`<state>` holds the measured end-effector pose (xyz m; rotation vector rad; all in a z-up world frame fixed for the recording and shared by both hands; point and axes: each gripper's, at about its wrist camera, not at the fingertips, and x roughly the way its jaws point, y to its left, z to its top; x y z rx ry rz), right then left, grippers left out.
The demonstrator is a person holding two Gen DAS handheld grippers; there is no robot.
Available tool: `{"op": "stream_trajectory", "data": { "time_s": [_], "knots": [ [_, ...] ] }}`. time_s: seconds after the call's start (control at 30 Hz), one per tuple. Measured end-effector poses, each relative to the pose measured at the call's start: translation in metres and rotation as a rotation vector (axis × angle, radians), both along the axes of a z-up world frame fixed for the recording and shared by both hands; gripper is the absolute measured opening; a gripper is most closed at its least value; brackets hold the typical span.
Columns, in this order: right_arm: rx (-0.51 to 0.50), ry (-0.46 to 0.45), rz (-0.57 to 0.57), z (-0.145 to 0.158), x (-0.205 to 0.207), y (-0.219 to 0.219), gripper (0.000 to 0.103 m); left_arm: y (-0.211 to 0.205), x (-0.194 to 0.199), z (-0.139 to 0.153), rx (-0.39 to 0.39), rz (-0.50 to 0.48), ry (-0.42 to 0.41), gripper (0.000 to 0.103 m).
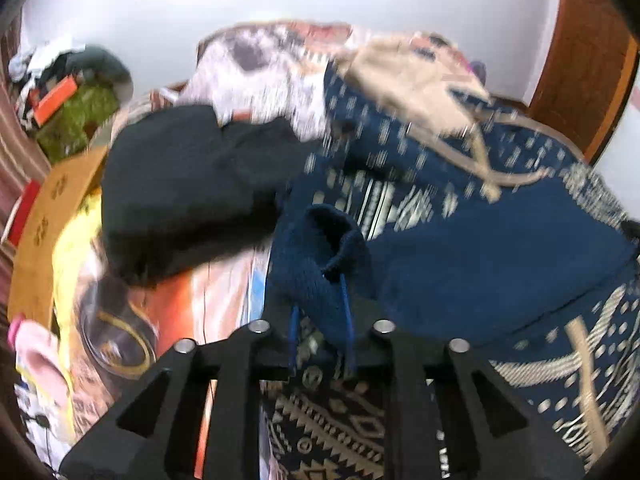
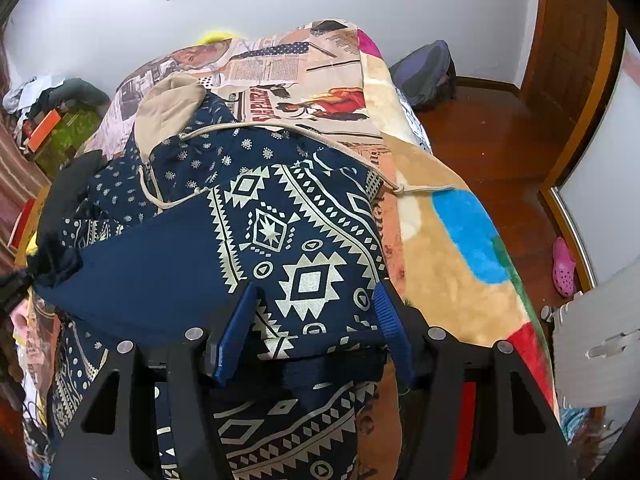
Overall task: Fold large clothes
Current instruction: 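Grasp the hoodie near the beige hood with both grippers and lift it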
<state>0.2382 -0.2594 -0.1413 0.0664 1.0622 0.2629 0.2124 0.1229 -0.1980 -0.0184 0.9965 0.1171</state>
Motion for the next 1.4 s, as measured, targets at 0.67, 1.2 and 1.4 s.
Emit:
{"op": "stream_trajectory", "data": {
  "time_s": [0.67,1.2,1.4],
  "knots": [
    [0.042,-0.105,0.064,0.048,0.028,0.022,0.058,0.024,-0.002,0.054,-0.018,-0.009,-0.089,0.057],
    [0.121,-0.147,0.186,0.065,0.140,0.107,0.058,0.013,0.152,0.079,0.003,-0.071,-0.149,0.060],
    [0.099,-0.015,0.172,0.018,0.200,0.143,0.058,0.031,0.220,0.036,-0.123,-0.011,-0.033,0.060]
  ]
}}
